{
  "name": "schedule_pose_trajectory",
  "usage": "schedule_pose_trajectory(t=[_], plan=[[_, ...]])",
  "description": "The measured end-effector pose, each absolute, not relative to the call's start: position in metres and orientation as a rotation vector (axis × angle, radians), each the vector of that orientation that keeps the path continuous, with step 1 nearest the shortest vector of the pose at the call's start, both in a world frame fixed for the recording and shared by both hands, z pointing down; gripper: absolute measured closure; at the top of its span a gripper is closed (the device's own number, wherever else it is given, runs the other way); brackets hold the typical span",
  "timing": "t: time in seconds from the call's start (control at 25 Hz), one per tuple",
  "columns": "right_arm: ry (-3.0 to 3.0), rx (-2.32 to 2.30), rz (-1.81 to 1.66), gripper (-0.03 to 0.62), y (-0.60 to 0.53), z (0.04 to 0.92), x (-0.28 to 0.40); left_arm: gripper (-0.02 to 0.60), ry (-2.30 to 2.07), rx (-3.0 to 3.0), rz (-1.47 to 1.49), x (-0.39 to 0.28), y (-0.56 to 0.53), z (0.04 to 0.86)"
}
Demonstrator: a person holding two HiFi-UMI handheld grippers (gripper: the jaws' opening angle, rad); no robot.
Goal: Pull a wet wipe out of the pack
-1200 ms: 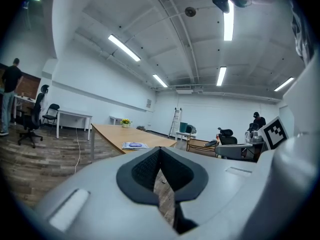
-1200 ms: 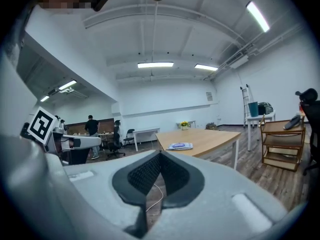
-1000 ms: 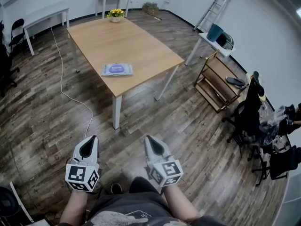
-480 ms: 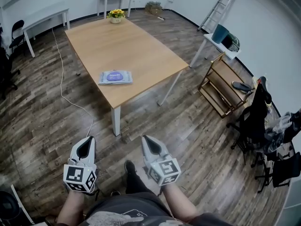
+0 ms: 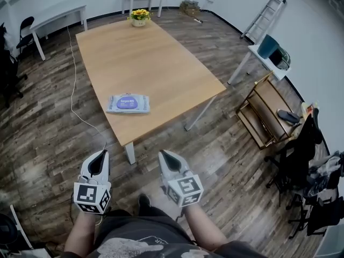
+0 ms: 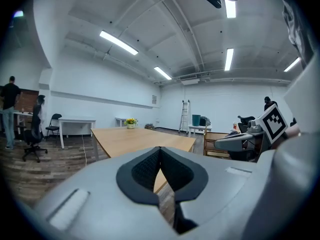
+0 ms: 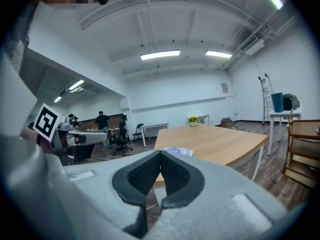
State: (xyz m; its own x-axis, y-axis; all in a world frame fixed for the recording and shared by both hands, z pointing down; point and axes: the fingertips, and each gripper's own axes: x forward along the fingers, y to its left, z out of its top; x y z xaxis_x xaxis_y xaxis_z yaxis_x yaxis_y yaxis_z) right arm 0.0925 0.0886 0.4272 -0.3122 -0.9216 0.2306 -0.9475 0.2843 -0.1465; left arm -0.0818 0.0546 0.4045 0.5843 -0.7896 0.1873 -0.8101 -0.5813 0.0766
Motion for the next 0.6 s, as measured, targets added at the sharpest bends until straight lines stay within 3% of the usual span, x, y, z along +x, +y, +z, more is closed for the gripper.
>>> schedule_pose_trajectory(t=[0.6], plan=[[-2.414,1.648,0.39,0.574,-0.032,0.46,0.081,0.563,-1.319,2.601,0.235,-0.064,-0.06,0.437]])
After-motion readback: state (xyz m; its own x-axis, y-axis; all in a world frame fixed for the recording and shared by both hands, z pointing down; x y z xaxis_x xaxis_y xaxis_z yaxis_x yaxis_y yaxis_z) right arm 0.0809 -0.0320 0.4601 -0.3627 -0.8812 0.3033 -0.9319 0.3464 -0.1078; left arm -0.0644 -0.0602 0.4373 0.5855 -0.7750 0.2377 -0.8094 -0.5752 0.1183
